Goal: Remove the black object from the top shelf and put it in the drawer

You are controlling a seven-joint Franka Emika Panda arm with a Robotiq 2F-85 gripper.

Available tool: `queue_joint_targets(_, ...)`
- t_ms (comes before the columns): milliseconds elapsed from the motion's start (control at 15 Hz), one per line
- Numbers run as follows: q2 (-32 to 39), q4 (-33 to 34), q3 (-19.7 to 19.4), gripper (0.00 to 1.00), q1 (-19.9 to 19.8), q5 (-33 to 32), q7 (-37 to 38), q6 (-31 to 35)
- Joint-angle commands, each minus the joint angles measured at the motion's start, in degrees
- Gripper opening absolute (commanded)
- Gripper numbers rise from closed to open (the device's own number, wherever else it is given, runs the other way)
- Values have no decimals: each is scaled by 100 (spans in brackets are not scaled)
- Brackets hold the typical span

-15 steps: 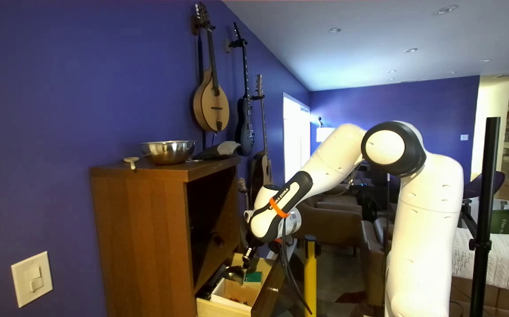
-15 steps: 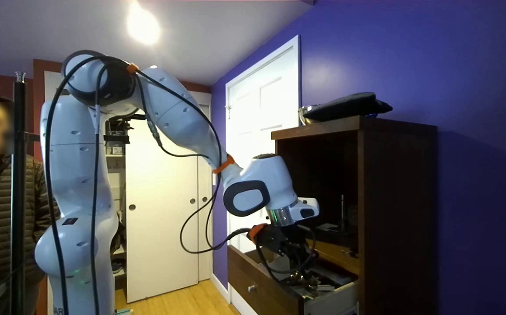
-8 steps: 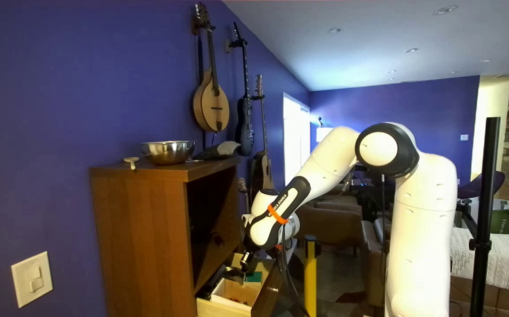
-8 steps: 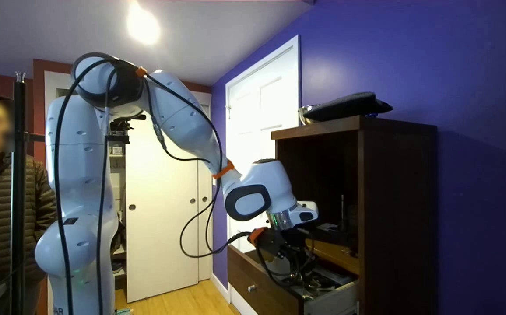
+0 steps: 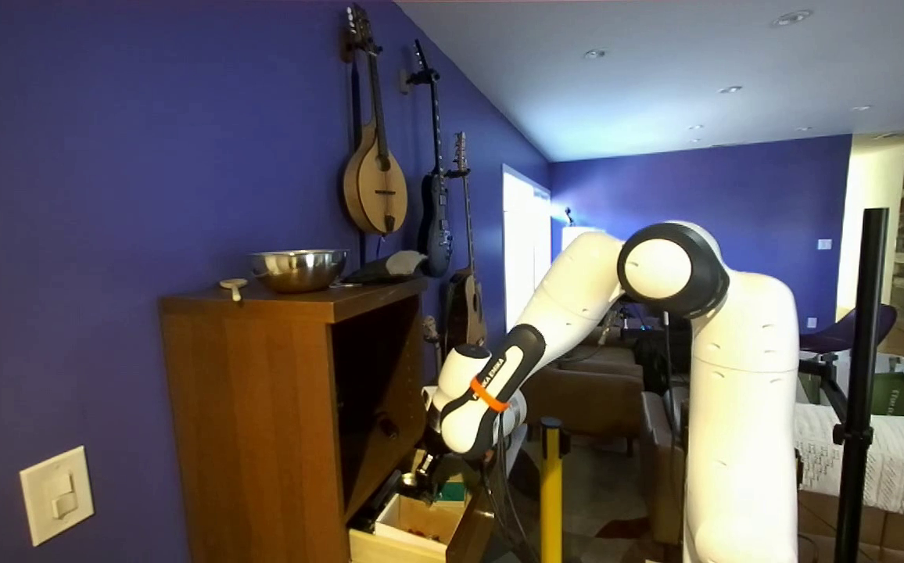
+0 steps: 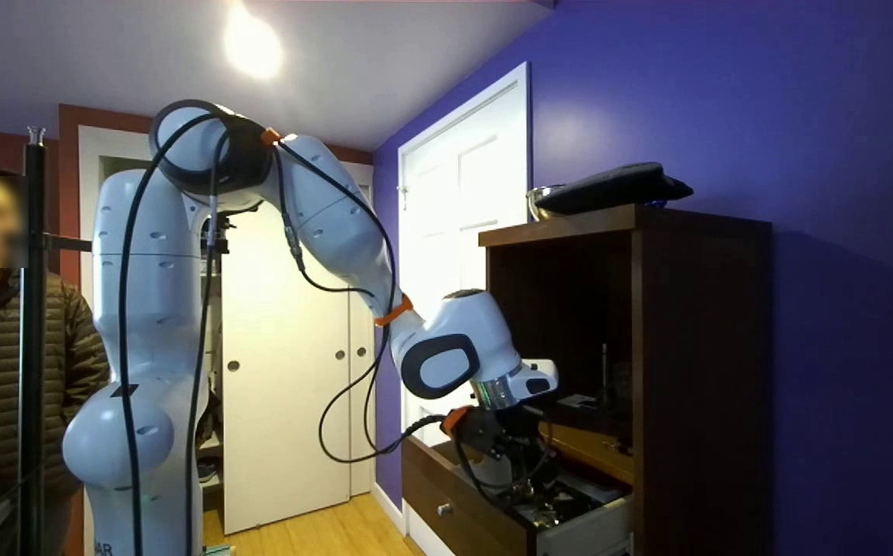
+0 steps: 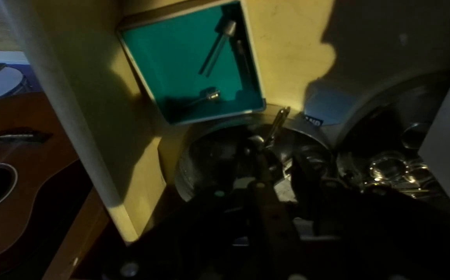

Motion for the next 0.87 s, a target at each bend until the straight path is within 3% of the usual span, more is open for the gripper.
queue_joint_targets(0,-431,93,-77,56,-214,-317,549,-159)
queue_joint_targets(133,-1065,27,-179,69,-103,679,-66,-770)
queue_joint_targets(267,-1569,-75,-588,83,338,1722,-1099,-1720)
queue_joint_targets(467,-2017,-49,-867,100,152,1451,-1257,-3240)
queue_joint_targets(667,-2494,72,-1191,100,28,1295,-1763,-4773)
queue_joint_targets(733,-2070,114,-993,100,36,1381,-1470,-4125)
queue_joint_targets(800,-2199,127,-1074,100,-3,1384,-1617,-4452)
